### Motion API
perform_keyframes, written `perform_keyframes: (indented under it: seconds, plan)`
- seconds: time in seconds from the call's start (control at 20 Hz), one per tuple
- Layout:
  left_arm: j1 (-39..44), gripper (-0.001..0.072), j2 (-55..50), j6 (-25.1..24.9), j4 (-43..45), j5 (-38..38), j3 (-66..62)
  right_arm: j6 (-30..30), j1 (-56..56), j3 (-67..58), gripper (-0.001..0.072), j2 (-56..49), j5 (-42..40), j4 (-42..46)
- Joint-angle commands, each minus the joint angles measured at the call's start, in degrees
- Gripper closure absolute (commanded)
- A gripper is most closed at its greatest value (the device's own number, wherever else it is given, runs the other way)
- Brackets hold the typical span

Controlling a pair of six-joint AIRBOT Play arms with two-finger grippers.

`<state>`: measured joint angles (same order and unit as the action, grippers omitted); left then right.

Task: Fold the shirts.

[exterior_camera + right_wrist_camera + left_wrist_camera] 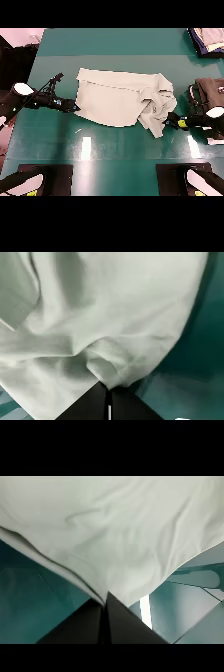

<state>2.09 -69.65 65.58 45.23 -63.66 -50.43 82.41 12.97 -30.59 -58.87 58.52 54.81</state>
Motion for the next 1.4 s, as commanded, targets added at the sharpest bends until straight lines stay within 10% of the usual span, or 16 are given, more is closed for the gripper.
perform_keyframes:
  seconds: [0.0, 0.8, 1.1, 1.35]
  plan:
    - [0.0, 0.0683, 0.0, 0.0, 0.4, -1.2, -0.3, 0.2, 0.0, -0.2, 0.0699, 5.2, 1.4, 4.5]
    - [0.0, 0.0682, 15.7, 9.7, 30.7, -8.0, -68.0, -1.0, 0.0, -69.2, 0.0700, 9.1, 8.7, 8.1]
    - [0.0, 0.0683, 21.7, 14.6, 32.4, -7.0, -71.2, 0.7, 0.0, -91.2, 0.0701, 9.1, 15.9, 23.3]
    - [0.0, 0.0683, 21.4, 15.7, 28.0, -8.5, -70.4, 1.7, 0.0, -84.6, 0.0703, 15.7, 16.7, 27.9]
